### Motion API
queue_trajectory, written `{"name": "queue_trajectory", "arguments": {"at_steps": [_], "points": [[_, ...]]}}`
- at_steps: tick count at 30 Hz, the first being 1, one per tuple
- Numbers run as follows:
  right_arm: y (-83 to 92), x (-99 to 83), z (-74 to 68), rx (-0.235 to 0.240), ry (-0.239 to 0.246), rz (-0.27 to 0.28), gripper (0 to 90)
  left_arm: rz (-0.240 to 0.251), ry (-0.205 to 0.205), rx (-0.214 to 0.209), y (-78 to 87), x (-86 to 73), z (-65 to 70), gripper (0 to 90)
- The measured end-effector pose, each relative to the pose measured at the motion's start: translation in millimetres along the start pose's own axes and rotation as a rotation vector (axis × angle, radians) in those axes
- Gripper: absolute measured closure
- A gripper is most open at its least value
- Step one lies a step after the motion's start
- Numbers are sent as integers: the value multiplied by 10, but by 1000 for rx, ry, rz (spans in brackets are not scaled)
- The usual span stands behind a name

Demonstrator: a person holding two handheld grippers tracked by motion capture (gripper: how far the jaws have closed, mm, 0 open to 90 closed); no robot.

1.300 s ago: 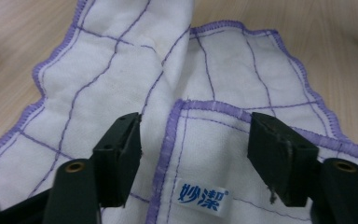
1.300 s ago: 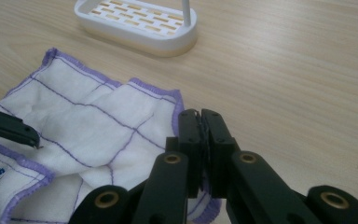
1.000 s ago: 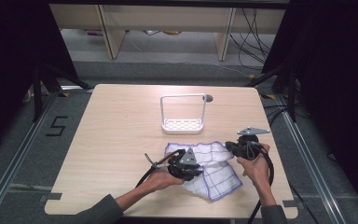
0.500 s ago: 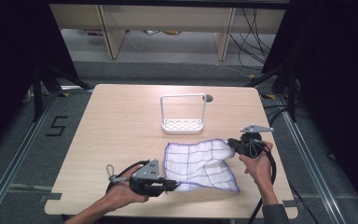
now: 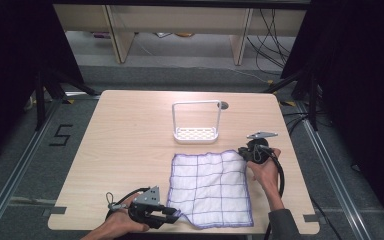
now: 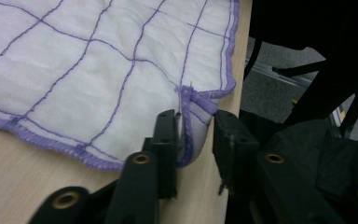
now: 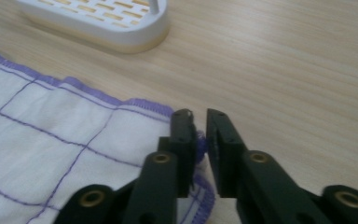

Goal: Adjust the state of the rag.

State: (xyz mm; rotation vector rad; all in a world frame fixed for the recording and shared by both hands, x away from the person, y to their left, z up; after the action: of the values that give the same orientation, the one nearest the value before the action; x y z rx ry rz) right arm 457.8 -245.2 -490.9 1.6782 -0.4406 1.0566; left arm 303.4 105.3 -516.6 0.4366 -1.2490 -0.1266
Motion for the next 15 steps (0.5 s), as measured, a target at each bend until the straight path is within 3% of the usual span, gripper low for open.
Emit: {"name": "queue_trajectory", "arguments": {"at_steps": [1, 2, 4, 6, 7, 9, 10, 11, 15], "points": [[33, 7, 15, -15, 6, 4, 712, 17, -1, 19, 60, 40, -13, 560], [33, 7, 15, -15, 6, 4, 712, 17, -1, 19, 60, 40, -13, 510], [88, 20, 27, -30, 10, 26, 660, 49, -33, 44, 153, 129, -60, 459], [188, 28, 27, -15, 11, 20, 613, 66, -35, 56, 233, 215, -141, 382], [195, 26, 54, -19, 41, 47, 606, 77, -29, 88, 268, 276, -229, 382], [237, 13, 55, -16, 2, 25, 597, 94, -8, 157, 283, 343, -374, 362], [226, 1, 83, -14, 20, 29, 588, 94, -5, 190, 277, 371, -473, 366], [219, 2, 78, -13, -15, 17, 581, 94, 0, 229, 262, 394, -573, 367], [142, -13, 124, -4, -16, -6, 556, 59, 29, 349, 148, 442, -936, 356]]}}
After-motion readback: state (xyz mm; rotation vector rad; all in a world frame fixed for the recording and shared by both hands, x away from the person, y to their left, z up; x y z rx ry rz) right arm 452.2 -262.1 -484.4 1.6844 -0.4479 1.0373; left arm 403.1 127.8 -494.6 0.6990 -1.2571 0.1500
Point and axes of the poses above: each handheld gripper's, and its own axes: y roughly backward along the jaws, x roughly out of its top, z roughly to its right, the point moved 2 cm from there along -y, roughly forward along the jaws, and after that the axes turned 12 degrees about z, right-handed, at the moved point
